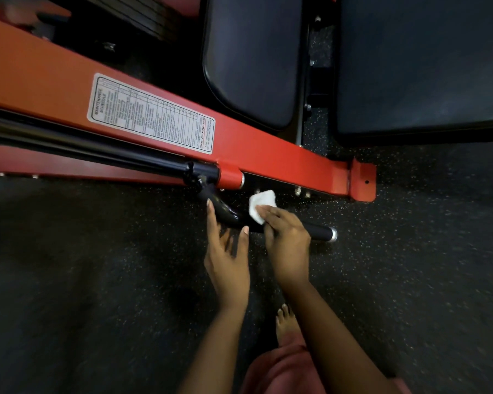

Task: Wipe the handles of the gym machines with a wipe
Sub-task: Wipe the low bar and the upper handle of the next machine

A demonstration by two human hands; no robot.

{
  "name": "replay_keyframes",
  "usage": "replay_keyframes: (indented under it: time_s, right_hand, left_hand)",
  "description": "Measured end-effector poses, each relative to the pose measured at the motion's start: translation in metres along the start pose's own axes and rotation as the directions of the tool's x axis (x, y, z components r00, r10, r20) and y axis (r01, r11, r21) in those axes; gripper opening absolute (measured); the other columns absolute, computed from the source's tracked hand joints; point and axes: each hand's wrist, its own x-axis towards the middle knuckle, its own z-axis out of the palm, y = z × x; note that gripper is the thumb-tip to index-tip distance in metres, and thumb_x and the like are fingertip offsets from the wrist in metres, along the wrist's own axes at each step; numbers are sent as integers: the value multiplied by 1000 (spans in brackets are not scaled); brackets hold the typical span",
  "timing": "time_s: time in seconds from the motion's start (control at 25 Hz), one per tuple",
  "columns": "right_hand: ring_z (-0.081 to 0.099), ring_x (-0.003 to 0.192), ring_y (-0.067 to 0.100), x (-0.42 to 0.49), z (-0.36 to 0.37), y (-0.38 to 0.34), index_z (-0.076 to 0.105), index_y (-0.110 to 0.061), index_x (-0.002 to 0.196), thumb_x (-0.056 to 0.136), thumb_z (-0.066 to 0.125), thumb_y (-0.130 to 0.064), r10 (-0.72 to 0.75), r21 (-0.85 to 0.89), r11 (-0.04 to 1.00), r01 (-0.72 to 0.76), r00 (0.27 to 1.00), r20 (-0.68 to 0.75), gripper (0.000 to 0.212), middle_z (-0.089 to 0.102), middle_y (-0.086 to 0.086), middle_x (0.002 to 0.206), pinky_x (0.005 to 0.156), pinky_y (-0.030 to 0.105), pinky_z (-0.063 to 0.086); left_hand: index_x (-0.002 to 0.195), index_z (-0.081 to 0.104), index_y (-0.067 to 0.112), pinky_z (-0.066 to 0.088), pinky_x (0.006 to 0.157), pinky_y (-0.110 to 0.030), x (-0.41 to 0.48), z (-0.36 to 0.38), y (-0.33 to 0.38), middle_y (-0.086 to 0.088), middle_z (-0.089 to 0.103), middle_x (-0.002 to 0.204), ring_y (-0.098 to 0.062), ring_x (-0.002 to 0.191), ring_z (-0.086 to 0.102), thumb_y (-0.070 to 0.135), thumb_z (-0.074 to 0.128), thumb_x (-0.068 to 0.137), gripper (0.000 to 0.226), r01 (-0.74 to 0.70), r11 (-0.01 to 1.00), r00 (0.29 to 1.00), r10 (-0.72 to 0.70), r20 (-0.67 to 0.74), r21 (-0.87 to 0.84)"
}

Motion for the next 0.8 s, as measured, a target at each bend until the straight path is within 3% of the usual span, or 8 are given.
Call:
replay_keyframes:
  time_s: [0.16,0.36,0.44,0.52,0.56,0.64,0.72,0.8]
  right_hand:
    - [53,97,8,-4,12,8,69,-11,106,79,51,-9,-128,39,991,128,992,18,32,69,3,104,87,12,37]
    - [58,93,13,-10,2,58,71,-7,101,75,57,1,-68,-79,995,64,997,-44,30,71,7,99,87,17,38]
    - [62,93,18,-9,-2,68,71,-6,100,75,60,8,16,-90,996,-21,999,-49,30,71,9,99,87,16,37]
    - [65,93,25,-9,-7,72,71,-4,100,74,61,11,95,-88,991,-97,995,-28,32,71,11,100,88,16,36]
    - [65,94,26,-9,-10,73,71,-3,101,74,60,12,119,-82,989,-119,993,-14,32,71,11,101,88,15,36]
    - [64,97,25,-9,-16,70,70,-5,101,76,60,10,138,-81,987,-138,990,1,31,70,10,103,89,15,37]
    - [65,95,24,-11,-18,64,71,-6,101,74,61,10,102,-71,992,-102,995,-7,33,71,9,102,88,17,40]
    - [64,93,22,-14,-16,60,70,-8,103,72,64,10,15,-68,998,-13,1000,19,36,70,9,103,85,19,45]
  left_hand:
    - [133,23,49,44,83,-3,10,15,-13,-14,49,137,-23,116,58,1,65,81,82,-103,995,994,102,-43,-11]
    - [129,30,55,52,85,-18,14,17,-23,-12,49,136,-21,107,62,-1,68,79,84,-128,981,992,127,-20,-149]
    - [136,28,51,50,94,-28,12,13,-24,-8,47,135,-22,114,57,6,67,81,81,-165,986,986,165,11,-21]
    - [141,30,39,42,102,-32,0,2,-23,-10,38,138,-23,122,48,14,67,82,74,-238,942,971,236,36,237]
    - [141,35,32,38,105,-35,-7,-4,-20,-11,35,138,-24,125,43,19,66,83,66,-345,843,935,345,78,413]
    - [137,39,24,25,112,-40,-12,-12,-15,-10,34,137,-25,127,37,30,58,84,56,-622,474,754,576,314,623]
    - [135,38,22,13,114,-44,7,-9,-7,-10,36,138,-27,131,32,33,61,79,62,-796,159,551,591,590,584]
    - [133,46,19,10,111,-48,39,0,-1,-14,46,137,-31,133,36,33,75,67,73,-852,-91,408,503,762,516]
